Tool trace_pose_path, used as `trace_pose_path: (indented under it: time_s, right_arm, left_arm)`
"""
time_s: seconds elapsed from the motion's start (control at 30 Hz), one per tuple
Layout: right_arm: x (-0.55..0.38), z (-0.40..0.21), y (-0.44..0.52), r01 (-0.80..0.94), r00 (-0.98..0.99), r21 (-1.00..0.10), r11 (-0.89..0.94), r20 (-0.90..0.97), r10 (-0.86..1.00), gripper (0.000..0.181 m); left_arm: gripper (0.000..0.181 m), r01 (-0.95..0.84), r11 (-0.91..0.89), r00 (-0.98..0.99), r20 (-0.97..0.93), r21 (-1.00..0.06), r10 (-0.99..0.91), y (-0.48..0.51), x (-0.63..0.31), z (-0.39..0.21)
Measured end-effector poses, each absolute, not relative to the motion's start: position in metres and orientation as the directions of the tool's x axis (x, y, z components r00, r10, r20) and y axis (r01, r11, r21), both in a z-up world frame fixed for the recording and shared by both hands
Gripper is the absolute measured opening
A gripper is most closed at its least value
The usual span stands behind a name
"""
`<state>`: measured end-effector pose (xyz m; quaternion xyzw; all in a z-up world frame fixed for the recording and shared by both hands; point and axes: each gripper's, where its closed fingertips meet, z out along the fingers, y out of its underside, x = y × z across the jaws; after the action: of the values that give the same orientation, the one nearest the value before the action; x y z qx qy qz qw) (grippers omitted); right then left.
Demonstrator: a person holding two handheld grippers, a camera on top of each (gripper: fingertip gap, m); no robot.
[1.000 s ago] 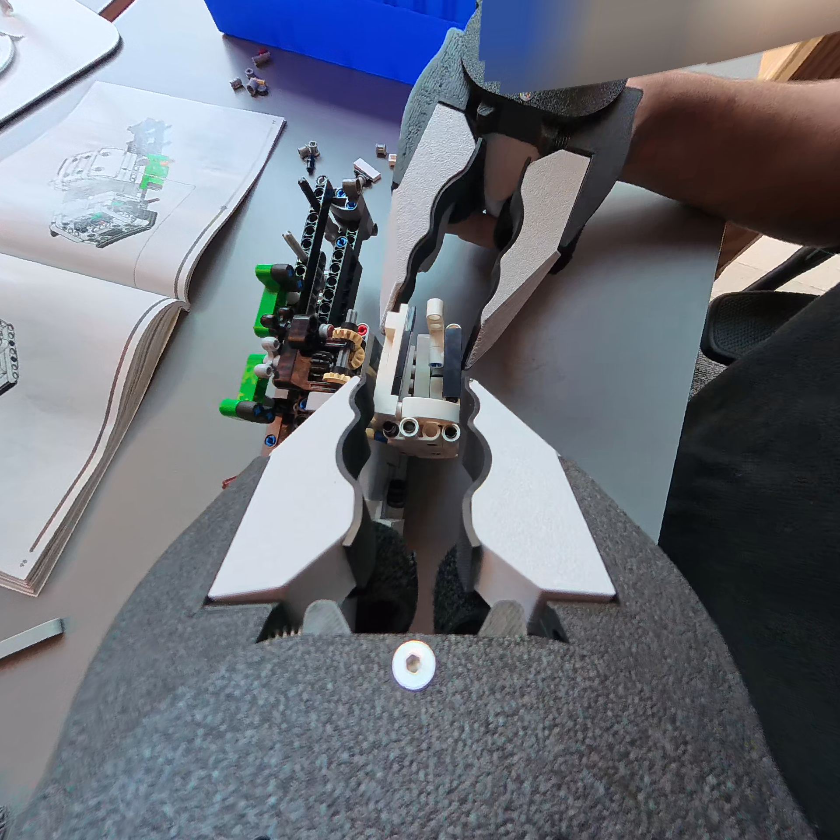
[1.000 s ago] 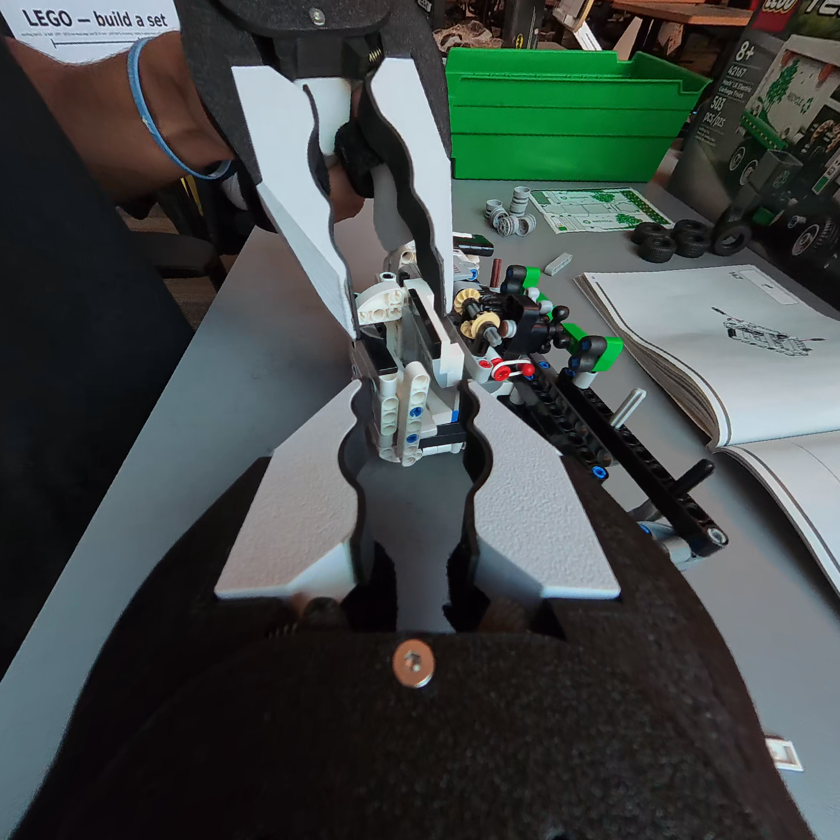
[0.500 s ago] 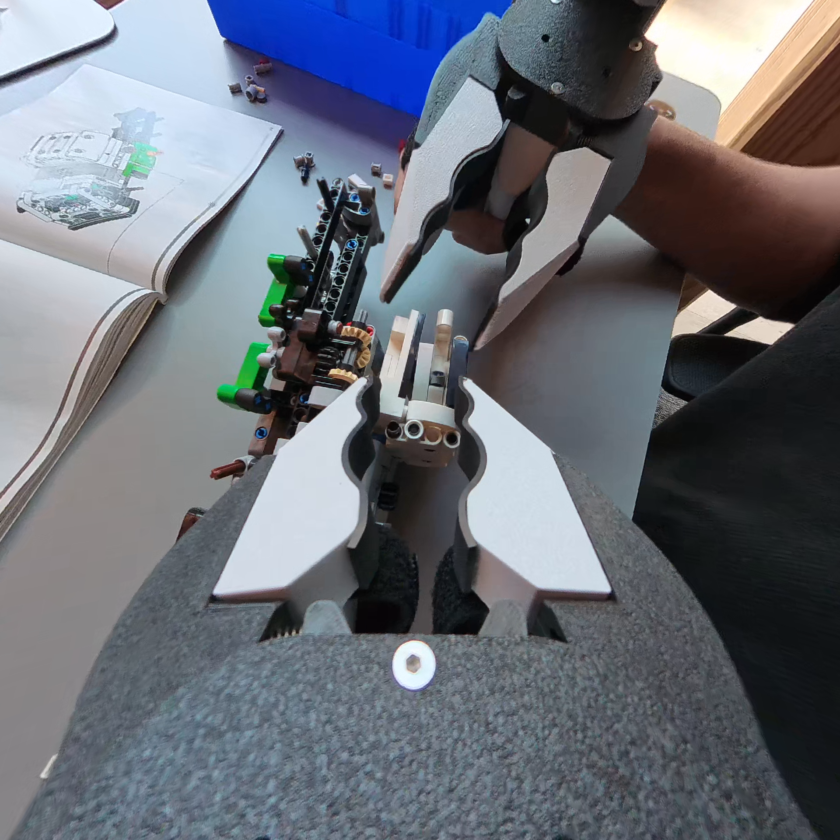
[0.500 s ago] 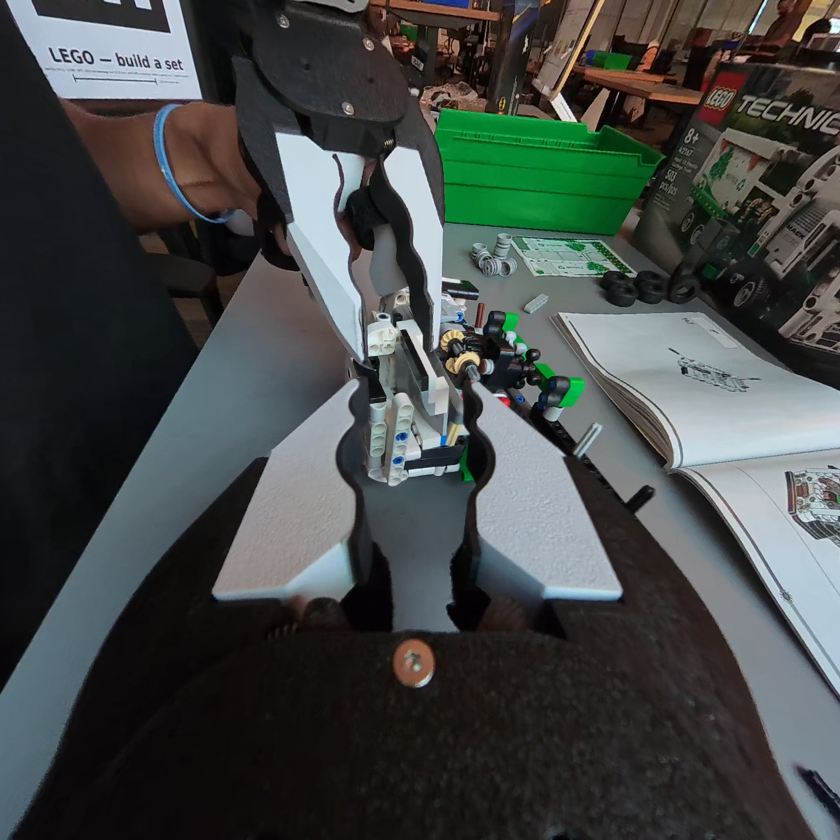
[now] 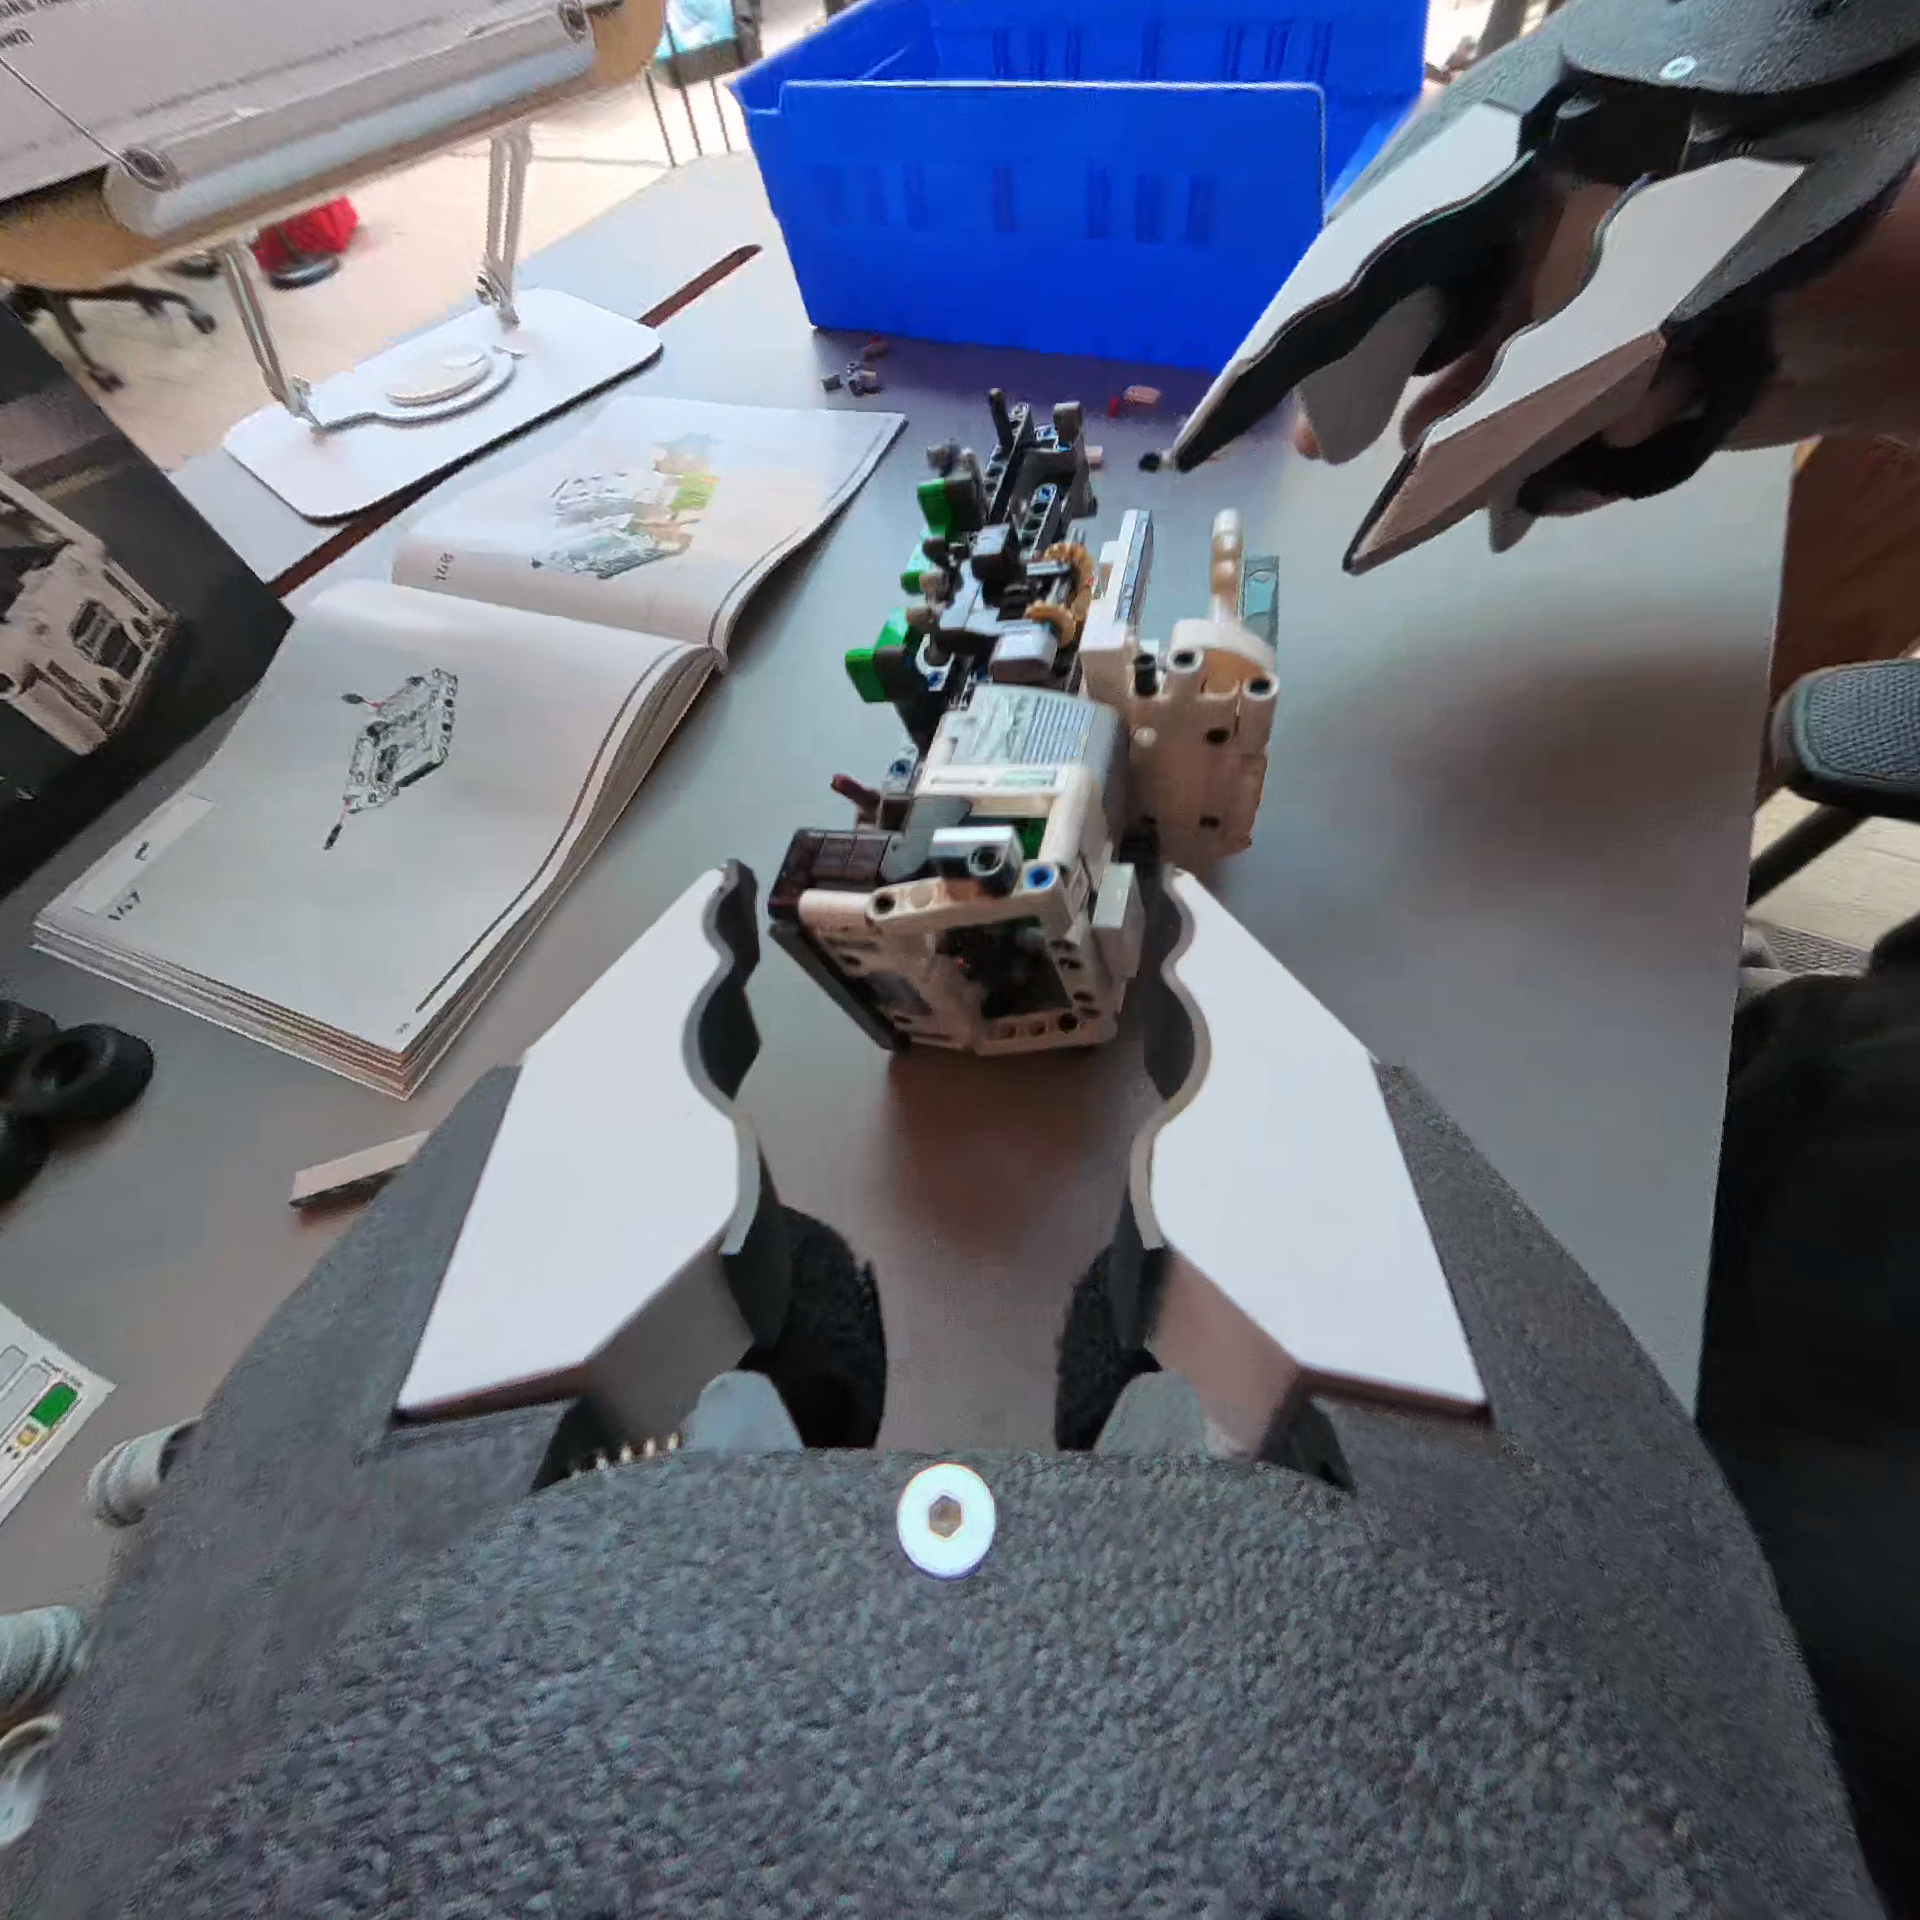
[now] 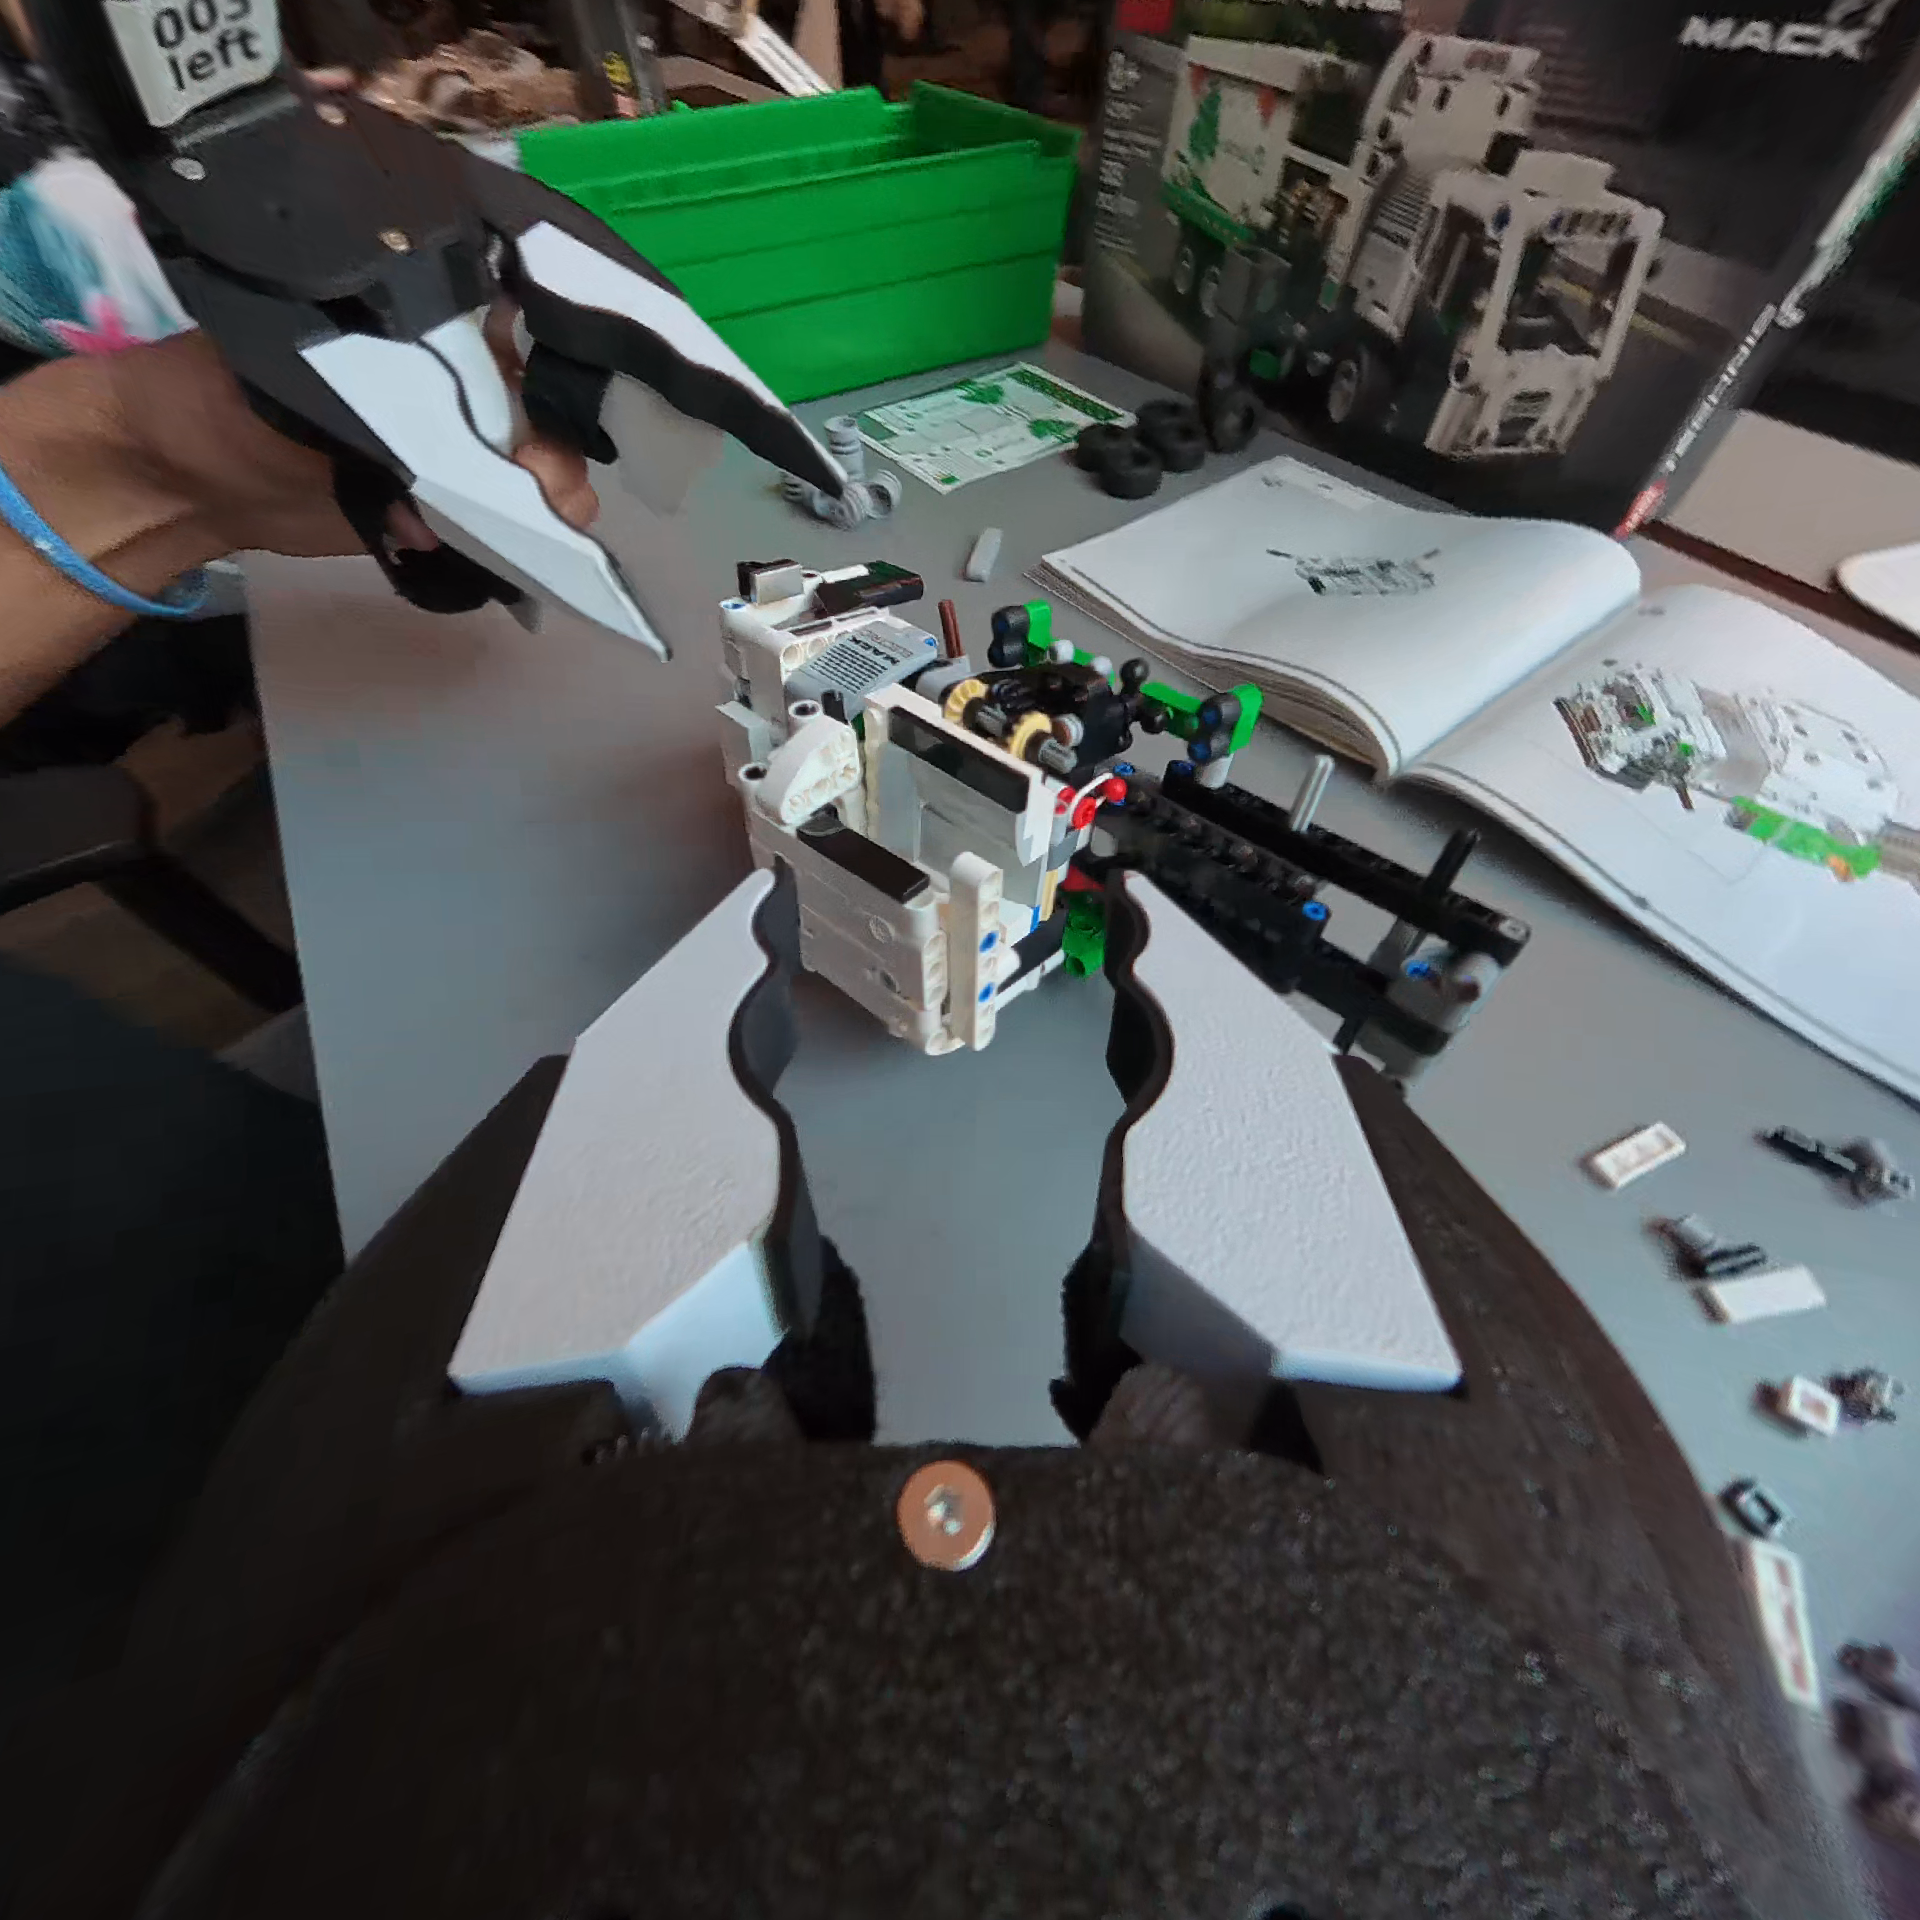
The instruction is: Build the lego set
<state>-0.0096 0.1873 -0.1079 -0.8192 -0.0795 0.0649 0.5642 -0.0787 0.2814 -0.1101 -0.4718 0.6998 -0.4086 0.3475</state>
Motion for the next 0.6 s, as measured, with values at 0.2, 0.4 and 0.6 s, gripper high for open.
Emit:
trace_pose_path:
  time_s: [0.2, 0.4, 0.6]
  right_arm:
    - [-0.022, -0.129, 0.189, -0.015, 0.994, -0.926, -0.377, 0.028, -0.109, 0.073]
    - [-0.021, -0.14, 0.201, -0.051, 0.945, -0.923, -0.382, 0.079, -0.318, 0.08]
    - [-0.015, -0.148, 0.212, -0.072, 0.946, -0.899, -0.431, 0.076, -0.316, 0.073]
  left_arm:
    - [0.11, -0.274, 0.073, -0.428, 0.053, -0.959, -0.902, 0.271, -0.069, -0.119]
    - [0.102, -0.349, 0.145, -0.402, 0.008, -0.926, -0.916, 0.267, -0.042, -0.134]
    - [0.088, -0.444, 0.109, -0.323, 0.046, -0.889, -0.945, 0.269, -0.035, -0.141]
